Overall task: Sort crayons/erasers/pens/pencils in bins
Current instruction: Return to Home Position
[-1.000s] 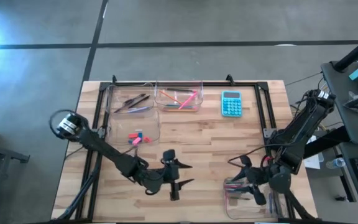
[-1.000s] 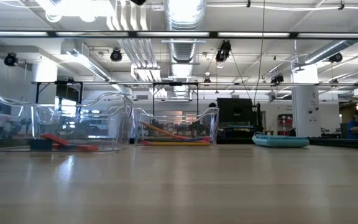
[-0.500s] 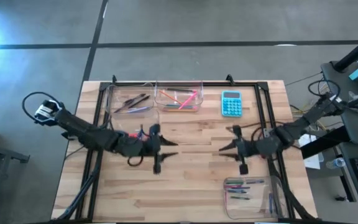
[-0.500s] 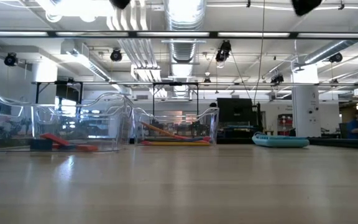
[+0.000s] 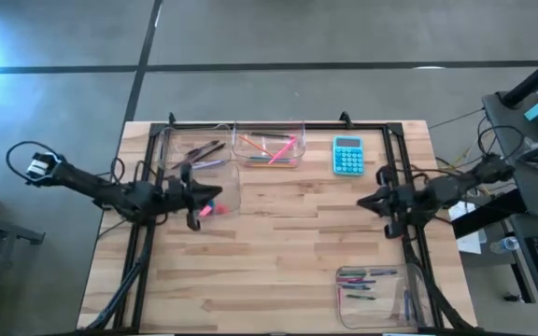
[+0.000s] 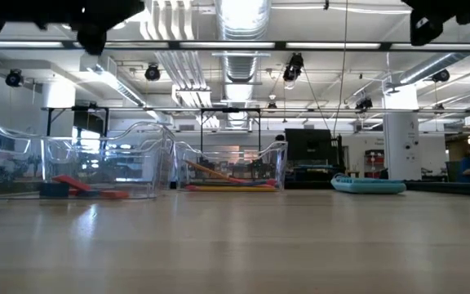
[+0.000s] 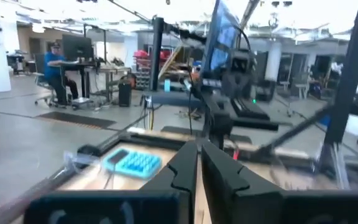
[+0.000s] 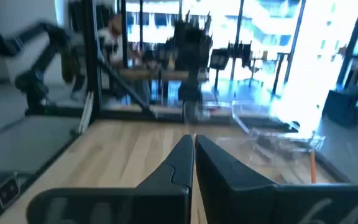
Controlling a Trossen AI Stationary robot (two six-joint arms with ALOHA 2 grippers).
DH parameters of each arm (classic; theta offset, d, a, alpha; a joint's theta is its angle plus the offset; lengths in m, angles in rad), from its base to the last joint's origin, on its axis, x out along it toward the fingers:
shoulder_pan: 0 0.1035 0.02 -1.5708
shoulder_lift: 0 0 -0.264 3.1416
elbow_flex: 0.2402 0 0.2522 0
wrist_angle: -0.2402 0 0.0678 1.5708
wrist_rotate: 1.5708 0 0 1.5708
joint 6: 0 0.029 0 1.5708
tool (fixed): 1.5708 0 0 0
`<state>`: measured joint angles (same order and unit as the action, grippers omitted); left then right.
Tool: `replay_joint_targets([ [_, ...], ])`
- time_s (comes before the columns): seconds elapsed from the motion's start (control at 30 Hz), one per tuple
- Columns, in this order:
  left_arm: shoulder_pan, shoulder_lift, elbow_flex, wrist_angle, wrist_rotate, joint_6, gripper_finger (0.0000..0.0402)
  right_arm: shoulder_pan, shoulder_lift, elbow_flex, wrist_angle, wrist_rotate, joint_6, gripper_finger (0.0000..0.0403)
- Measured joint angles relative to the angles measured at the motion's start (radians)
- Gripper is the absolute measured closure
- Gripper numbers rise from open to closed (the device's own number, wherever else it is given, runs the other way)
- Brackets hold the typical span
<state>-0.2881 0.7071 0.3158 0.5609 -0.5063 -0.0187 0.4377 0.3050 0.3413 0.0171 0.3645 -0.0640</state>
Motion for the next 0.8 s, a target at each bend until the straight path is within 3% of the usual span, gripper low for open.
replay_joint_targets([
  [0.27, 0.02, -0.212, -0.182, 0.085, 0.004, 0.071, 0.0394, 0.0, -0.3, -0.126, -0.041, 0.002, -0.052, 0.0394],
  [0.47, 0.072, -0.318, -0.304, 0.072, 0.052, 0.075, 0.0399, -0.012, -0.282, -0.157, -0.029, 0.033, -0.09, 0.0394],
  [0.6, 0.107, -0.382, -0.307, -0.064, 0.126, 0.012, 0.04, -0.013, -0.294, -0.21, -0.042, 0.019, -0.043, 0.0394],
  [0.8, 0.118, -0.396, -0.308, -0.113, 0.273, 0.022, 0.0401, -0.016, -0.3, -0.313, -0.003, 0.006, 0.005, 0.0394],
])
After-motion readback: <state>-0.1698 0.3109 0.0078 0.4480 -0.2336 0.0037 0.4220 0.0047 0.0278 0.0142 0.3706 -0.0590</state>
